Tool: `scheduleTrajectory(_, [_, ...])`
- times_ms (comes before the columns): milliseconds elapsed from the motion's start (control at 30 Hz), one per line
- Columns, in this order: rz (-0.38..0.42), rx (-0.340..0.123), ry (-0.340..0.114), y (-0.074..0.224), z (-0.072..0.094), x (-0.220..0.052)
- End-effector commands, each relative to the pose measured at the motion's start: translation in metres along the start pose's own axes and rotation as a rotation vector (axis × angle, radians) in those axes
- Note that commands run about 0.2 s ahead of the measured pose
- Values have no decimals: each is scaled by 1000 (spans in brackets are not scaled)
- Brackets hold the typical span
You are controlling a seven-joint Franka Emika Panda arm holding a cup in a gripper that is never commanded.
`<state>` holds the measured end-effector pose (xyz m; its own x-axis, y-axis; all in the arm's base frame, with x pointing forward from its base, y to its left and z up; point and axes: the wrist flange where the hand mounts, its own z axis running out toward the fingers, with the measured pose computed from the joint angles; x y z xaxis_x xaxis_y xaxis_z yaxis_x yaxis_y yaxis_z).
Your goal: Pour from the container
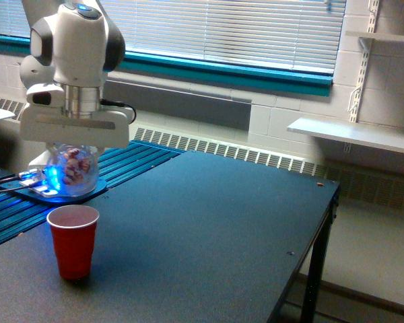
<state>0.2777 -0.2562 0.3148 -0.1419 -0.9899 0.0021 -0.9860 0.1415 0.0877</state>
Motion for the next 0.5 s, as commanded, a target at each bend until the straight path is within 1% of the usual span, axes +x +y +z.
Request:
scheduleTrajectory(33, [-43, -9, -48, -3, 6, -12])
scheduleTrajectory(200, [-58, -15, -75, -3, 9, -19])
scheduleTrajectory(367, [-45, -4, -106, -2, 10, -22])
scheduleTrajectory(500, [-41, 2, -117, -1, 10, -22])
